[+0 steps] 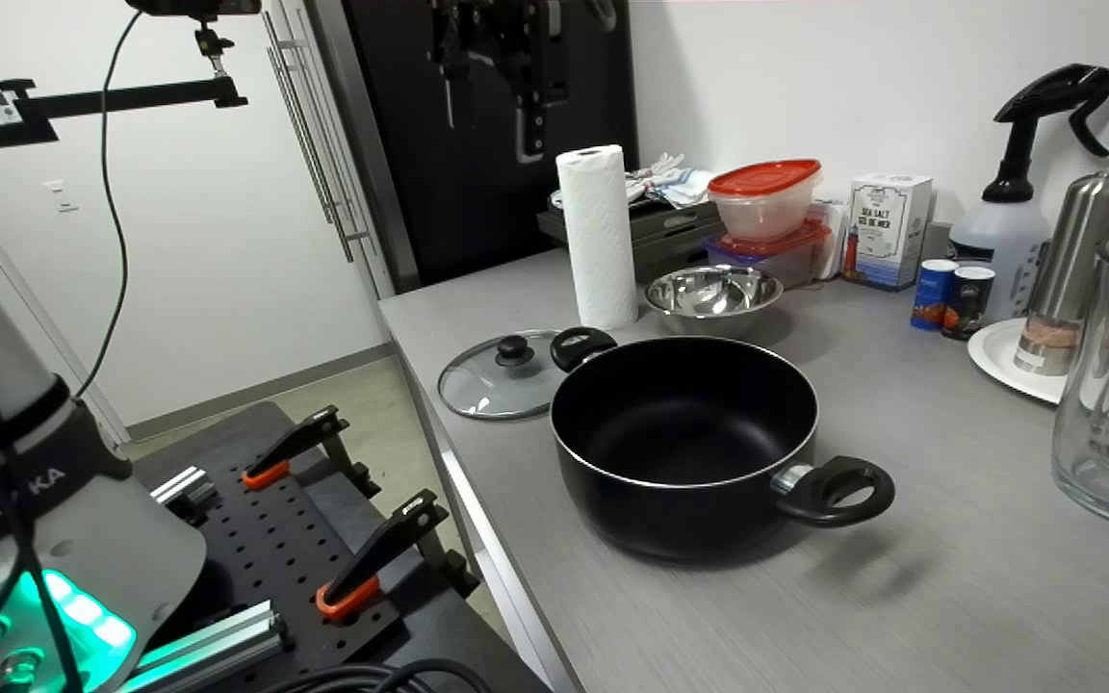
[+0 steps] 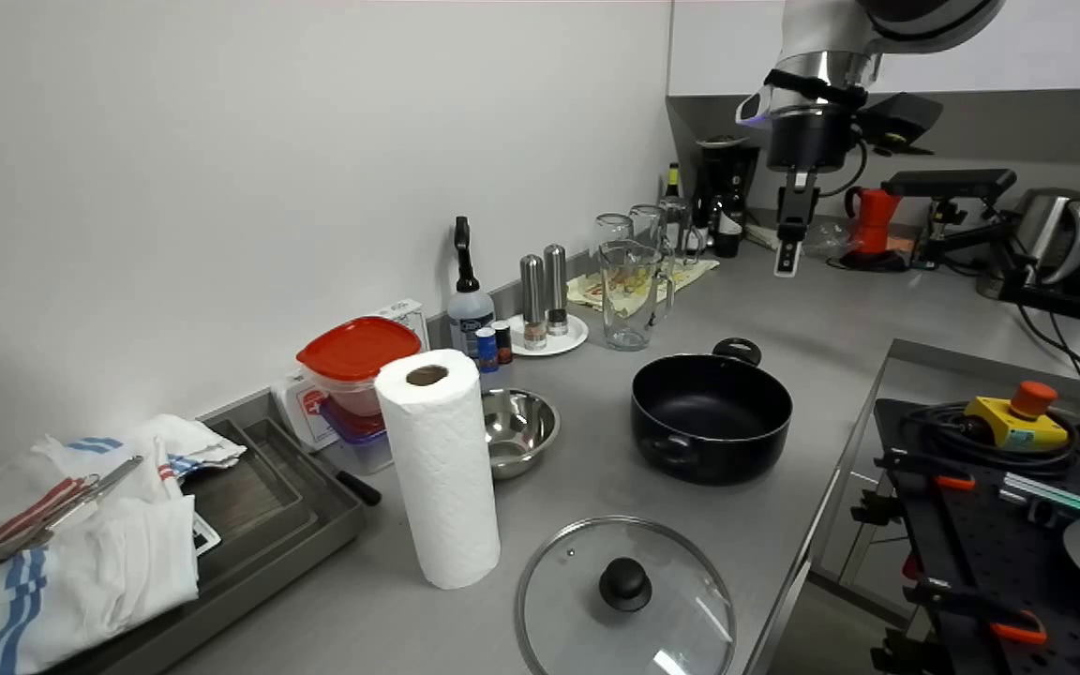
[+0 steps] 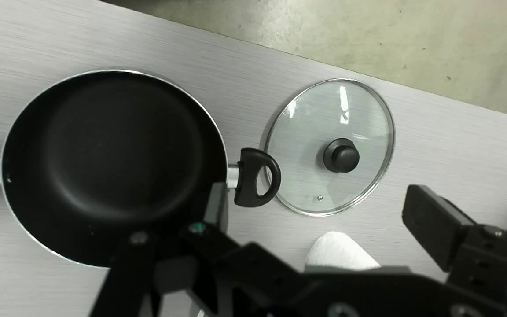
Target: Put the lid on the pot
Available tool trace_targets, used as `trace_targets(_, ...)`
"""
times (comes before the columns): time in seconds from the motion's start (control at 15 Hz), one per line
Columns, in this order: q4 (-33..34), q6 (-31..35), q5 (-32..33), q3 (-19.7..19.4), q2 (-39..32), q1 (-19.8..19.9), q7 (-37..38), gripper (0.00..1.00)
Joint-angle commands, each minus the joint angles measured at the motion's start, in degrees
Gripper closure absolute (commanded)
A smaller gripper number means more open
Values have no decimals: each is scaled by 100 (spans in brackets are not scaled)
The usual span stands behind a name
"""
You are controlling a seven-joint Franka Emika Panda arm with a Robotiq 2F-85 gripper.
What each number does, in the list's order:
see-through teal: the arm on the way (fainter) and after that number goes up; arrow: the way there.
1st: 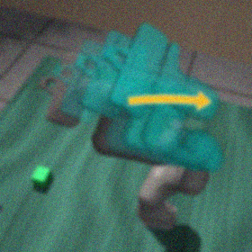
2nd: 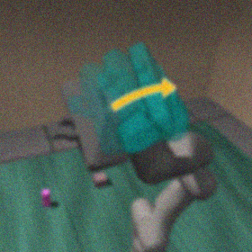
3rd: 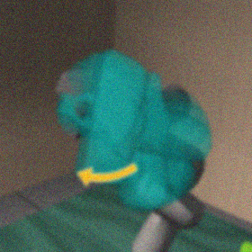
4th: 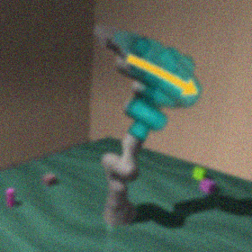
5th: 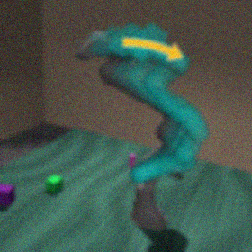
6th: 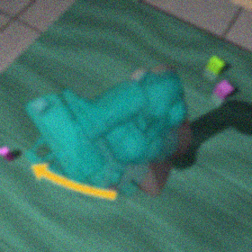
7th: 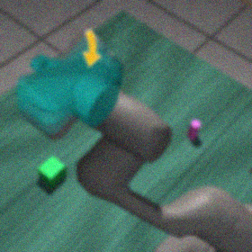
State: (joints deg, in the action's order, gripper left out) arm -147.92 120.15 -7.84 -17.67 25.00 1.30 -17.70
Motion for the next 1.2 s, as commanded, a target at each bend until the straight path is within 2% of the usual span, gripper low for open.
trace_targets(0.0,9,-20,-79,163,-24,170,-65,0)
trace_targets(0.4,-1,23,-97,180,-37,160,-26,0)
trace_targets(0.8,34,369,-79,650,-485,29,296,0)
trace_targets(1.13,-113,1404,-124,1187,-1040,-149,800,0)
